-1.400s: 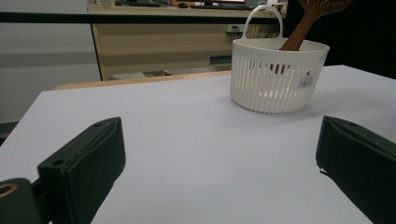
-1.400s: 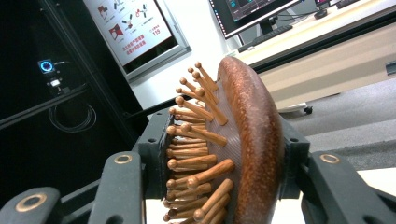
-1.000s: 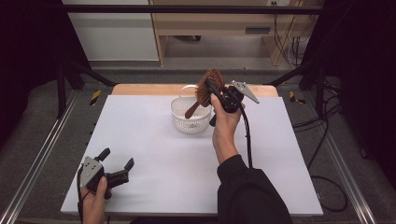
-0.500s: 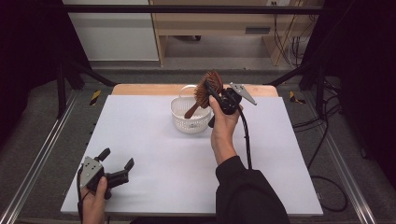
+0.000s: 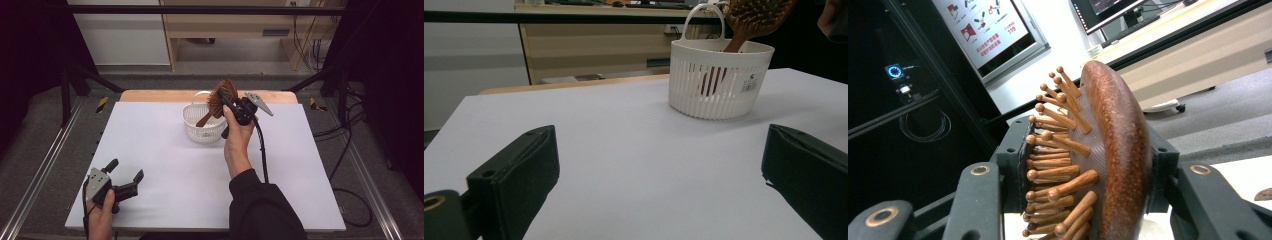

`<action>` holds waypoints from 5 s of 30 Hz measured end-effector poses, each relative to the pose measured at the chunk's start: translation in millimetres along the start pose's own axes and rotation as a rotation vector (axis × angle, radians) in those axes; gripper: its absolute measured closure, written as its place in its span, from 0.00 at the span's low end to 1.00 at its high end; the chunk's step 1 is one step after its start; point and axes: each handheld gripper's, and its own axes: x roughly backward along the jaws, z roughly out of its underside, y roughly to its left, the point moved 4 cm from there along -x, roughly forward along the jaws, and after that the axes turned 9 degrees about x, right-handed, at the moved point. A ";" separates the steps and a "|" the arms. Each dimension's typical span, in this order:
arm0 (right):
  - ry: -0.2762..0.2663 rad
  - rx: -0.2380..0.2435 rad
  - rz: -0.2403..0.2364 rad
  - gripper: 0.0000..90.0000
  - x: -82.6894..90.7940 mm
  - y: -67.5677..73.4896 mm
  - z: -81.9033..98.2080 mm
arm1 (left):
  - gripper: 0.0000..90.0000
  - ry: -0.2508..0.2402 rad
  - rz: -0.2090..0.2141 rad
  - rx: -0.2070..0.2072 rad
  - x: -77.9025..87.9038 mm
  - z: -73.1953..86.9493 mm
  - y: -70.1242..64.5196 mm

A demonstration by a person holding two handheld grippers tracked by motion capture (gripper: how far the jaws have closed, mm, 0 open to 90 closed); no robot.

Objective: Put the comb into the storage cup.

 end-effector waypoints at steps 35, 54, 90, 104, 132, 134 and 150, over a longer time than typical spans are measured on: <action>0.015 -0.039 -0.020 0.55 -17.4 11.0 31.1 | 0.03 0.005 0.015 0.004 -0.9 0.8 -1.9; 0.128 0.081 -0.055 0.48 -11.9 -15.5 25.7 | 0.03 0.010 0.017 0.002 -1.5 1.4 -2.4; 0.206 0.072 -0.017 0.41 -12.4 -42.3 30.0 | 0.03 0.012 0.016 0.001 -1.5 1.6 -1.7; 0.228 0.124 0.027 0.27 -9.3 -47.4 29.6 | 0.03 0.013 0.017 0.003 -1.7 1.8 -2.0; 0.166 0.254 0.044 0.13 4.4 -42.1 9.2 | 0.03 0.012 0.011 0.005 -1.8 1.8 -1.0; 0.164 0.255 0.036 0.13 5.4 -41.1 7.3 | 0.03 0.011 0.010 0.003 -1.6 1.7 -1.1; 0.147 0.252 0.011 0.05 14.3 -42.7 -5.0 | 0.02 0.005 -0.001 0.006 -0.6 1.0 1.0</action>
